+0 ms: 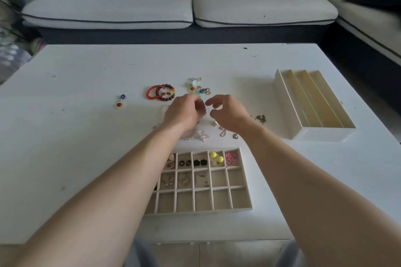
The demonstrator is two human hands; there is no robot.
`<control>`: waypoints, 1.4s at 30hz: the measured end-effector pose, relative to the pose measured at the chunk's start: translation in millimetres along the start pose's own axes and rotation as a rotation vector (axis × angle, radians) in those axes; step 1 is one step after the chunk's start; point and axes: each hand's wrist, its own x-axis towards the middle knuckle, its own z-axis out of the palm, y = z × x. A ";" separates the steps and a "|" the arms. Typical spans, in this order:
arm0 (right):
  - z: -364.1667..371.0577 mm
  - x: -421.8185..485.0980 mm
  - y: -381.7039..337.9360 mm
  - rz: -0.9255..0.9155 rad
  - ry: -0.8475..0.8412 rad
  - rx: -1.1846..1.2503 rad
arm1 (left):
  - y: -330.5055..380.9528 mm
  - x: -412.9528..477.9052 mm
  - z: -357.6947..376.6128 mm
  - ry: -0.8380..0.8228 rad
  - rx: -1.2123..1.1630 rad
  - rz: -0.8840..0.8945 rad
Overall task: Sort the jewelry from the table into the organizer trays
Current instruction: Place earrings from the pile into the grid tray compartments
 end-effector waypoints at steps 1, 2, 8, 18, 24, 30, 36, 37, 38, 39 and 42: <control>-0.3 -2.7 -4.0 -0.033 -0.030 0.030 | 1.0 -2.0 -4.2 -0.006 -0.063 0.002; -0.4 -5.0 -6.3 -0.052 -0.056 0.083 | 2.5 -3.5 -6.8 -0.013 -0.123 0.001; -2.1 -23.5 -16.8 -0.073 -0.121 0.379 | 4.7 -27.9 -34.4 -0.046 -0.372 -0.029; -23.6 -52.8 -24.4 -0.055 -0.132 0.495 | 7.2 -64.1 -65.5 -0.215 -0.667 -0.088; -30.9 -63.8 -26.8 -0.016 -0.146 0.587 | 8.8 -75.6 -70.8 -0.376 -0.818 -0.192; -33.0 -65.3 -22.5 -0.028 -0.122 0.601 | 8.1 -81.1 -70.1 -0.439 -0.700 -0.170; -31.5 -65.3 -25.7 -0.033 -0.138 0.612 | 12.5 -77.1 -63.6 -0.303 -0.696 -0.157; -30.5 -65.8 -25.9 -0.037 -0.144 0.600 | 13.8 -76.8 -63.2 -0.271 -0.692 -0.148; -29.8 -65.8 -26.3 -0.043 -0.148 0.584 | 15.0 -76.2 -62.7 -0.250 -0.691 -0.135; -29.4 -65.8 -26.8 -0.050 -0.150 0.565 | 16.4 -75.8 -62.4 -0.242 -0.693 -0.122; -28.7 -65.5 -26.7 -0.063 -0.141 0.519 | 18.6 -76.0 -60.6 -0.232 -0.699 -0.107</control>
